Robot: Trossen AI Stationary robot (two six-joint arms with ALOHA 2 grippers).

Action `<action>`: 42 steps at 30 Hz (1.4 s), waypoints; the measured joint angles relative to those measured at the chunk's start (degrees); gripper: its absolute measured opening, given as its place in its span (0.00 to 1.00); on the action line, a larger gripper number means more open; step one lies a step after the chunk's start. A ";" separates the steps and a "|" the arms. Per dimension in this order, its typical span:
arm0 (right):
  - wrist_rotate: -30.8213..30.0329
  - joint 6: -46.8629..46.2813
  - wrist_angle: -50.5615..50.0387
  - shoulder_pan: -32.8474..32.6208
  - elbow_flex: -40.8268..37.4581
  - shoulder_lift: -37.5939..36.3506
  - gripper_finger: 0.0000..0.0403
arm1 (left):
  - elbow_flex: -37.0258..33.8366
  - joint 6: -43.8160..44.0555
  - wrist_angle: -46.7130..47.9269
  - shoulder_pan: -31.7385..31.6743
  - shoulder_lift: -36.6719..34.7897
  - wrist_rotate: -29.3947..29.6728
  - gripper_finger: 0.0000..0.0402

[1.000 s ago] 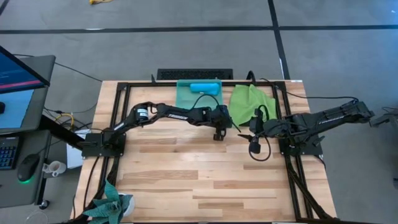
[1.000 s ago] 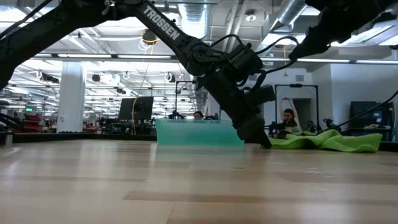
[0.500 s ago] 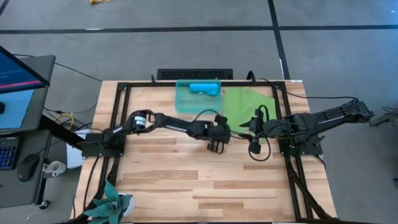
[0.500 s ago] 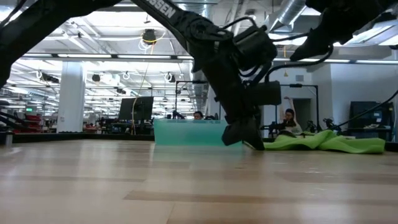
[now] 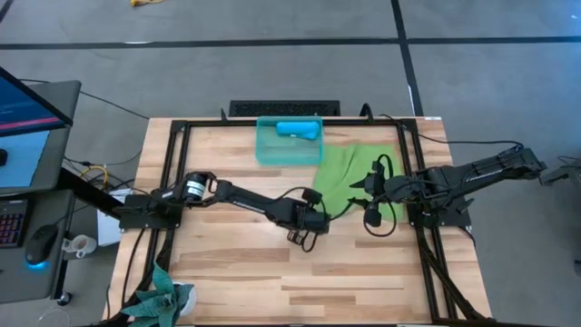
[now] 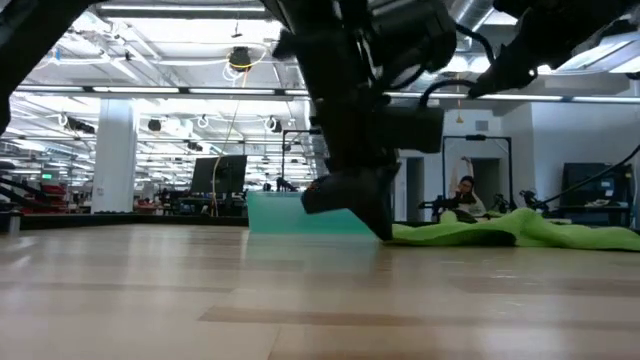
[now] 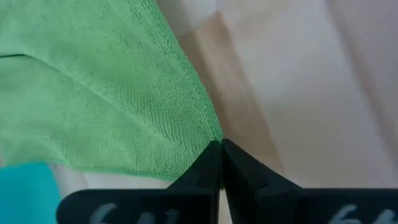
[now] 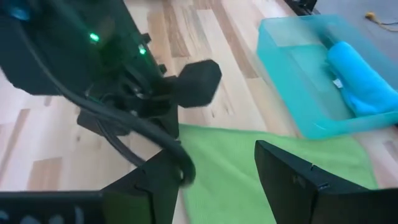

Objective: Roll microfiber towels into tight, uniform cylinder then place into a basket
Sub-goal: Fold the green microfiber cloth

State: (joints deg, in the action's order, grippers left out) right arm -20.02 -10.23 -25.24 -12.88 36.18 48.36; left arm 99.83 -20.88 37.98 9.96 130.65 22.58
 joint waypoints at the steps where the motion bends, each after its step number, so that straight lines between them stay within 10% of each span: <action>1: 0.27 -0.08 0.06 -0.08 0.00 0.00 0.56 | 0.00 0.63 0.73 0.65 -0.24 0.08 0.00; 31: -2.52 -6.23 8.54 -9.22 -0.13 5.01 0.56 | 0.02 44.72 48.65 19.20 -3.33 2.92 0.00; 42: -2.38 13.66 25.26 -12.75 -0.06 11.13 0.56 | -3.00 44.94 51.51 22.04 -7.64 -3.21 0.00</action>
State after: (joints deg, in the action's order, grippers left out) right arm -22.40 3.44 0.02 -25.64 36.12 59.48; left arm 96.83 24.05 89.49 31.99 123.01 19.37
